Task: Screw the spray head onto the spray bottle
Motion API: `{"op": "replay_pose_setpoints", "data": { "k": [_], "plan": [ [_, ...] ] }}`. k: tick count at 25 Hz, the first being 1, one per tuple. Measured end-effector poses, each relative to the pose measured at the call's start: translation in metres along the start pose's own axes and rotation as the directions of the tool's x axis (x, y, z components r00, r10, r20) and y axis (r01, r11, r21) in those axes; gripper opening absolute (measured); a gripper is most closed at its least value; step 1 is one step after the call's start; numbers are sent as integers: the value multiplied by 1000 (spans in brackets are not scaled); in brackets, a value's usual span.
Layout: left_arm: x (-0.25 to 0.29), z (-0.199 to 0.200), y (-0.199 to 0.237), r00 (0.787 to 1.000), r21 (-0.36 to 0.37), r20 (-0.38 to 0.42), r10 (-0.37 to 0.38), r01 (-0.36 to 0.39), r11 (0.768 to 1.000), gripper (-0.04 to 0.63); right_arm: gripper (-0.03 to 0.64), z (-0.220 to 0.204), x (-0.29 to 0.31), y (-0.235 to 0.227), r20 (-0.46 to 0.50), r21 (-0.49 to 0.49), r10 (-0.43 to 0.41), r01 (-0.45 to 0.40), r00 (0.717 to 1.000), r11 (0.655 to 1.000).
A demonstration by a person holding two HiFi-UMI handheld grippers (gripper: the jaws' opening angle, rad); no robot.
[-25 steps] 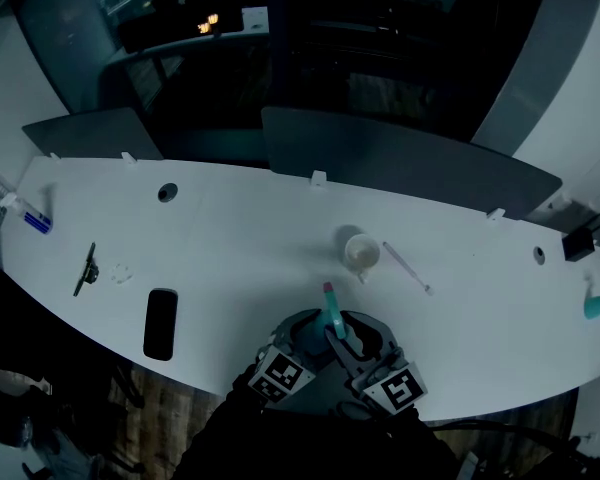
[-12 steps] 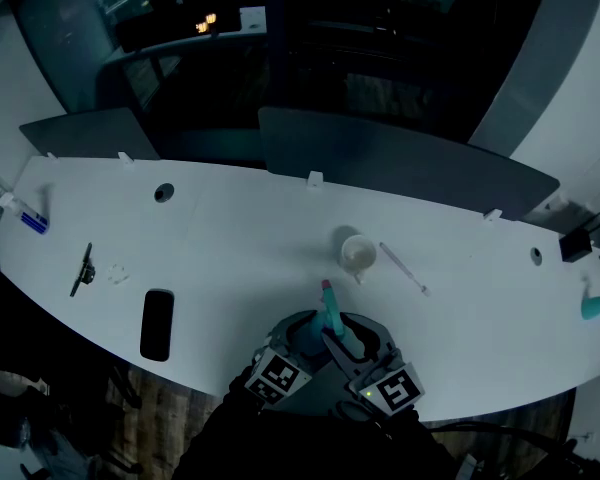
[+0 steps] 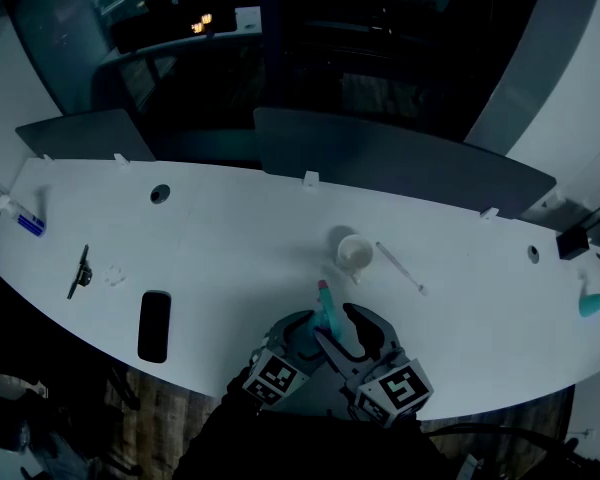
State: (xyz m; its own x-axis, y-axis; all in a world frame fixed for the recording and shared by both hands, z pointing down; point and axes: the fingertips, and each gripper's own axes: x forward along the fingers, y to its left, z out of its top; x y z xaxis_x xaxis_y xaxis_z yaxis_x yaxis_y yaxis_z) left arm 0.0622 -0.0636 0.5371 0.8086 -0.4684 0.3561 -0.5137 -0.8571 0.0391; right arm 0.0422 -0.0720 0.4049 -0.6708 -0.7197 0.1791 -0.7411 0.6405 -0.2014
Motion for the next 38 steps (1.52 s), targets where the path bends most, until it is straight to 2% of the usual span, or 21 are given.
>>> {"op": "replay_pose_setpoints", "data": {
  "k": [2, 5, 6, 7, 8, 16, 24, 30, 34, 38],
  "plan": [
    [0, 0, 0, 1000, -2, 1, 0, 0, 1000, 364, 233, 1, 6, -4, -29, 22, -36, 37, 999, 999],
    [0, 0, 0, 1000, -3, 0, -1, 1, 1000, 364, 224, 2, 8, -11, -56, -8, -92, 92, 994, 996],
    [1, 0, -1, 1000, -1, -1, -2, 2, 1000, 364, 132, 3, 6, -12, -53, -21, -103, 102, 993, 995],
    [1, 1, -1, 1000, 1, -2, -2, 2, 1000, 364, 84, 4, 5, -12, -50, -33, -103, 102, 993, 994],
    [1, 1, -1, 1000, 2, -2, -2, 2, 1000, 364, 81, 5, 4, -10, -47, -45, -98, 96, 994, 994],
    [-1, 2, -1, 1000, 1, -1, -1, 1, 1000, 364, 74, 7, -7, 5, 27, -140, -44, 48, 999, 989],
    [0, 0, -1, 1000, -3, 1, -1, 1, 1000, 364, 74, 2, -11, 8, 38, -210, -21, 29, 999, 977],
    [-1, 0, -1, 1000, -4, 0, -1, 1, 1000, 364, 75, -1, -3, 10, -5, -221, -13, 12, 1000, 975],
    [0, 1, -1, 1000, -4, 0, -2, 2, 1000, 364, 77, 1, -5, 10, 1, -201, -11, 11, 1000, 980],
    [0, 1, -1, 1000, -3, -1, -1, 1, 1000, 364, 132, -11, -5, 3, -53, -178, -20, 10, 998, 984]
  ]
}}
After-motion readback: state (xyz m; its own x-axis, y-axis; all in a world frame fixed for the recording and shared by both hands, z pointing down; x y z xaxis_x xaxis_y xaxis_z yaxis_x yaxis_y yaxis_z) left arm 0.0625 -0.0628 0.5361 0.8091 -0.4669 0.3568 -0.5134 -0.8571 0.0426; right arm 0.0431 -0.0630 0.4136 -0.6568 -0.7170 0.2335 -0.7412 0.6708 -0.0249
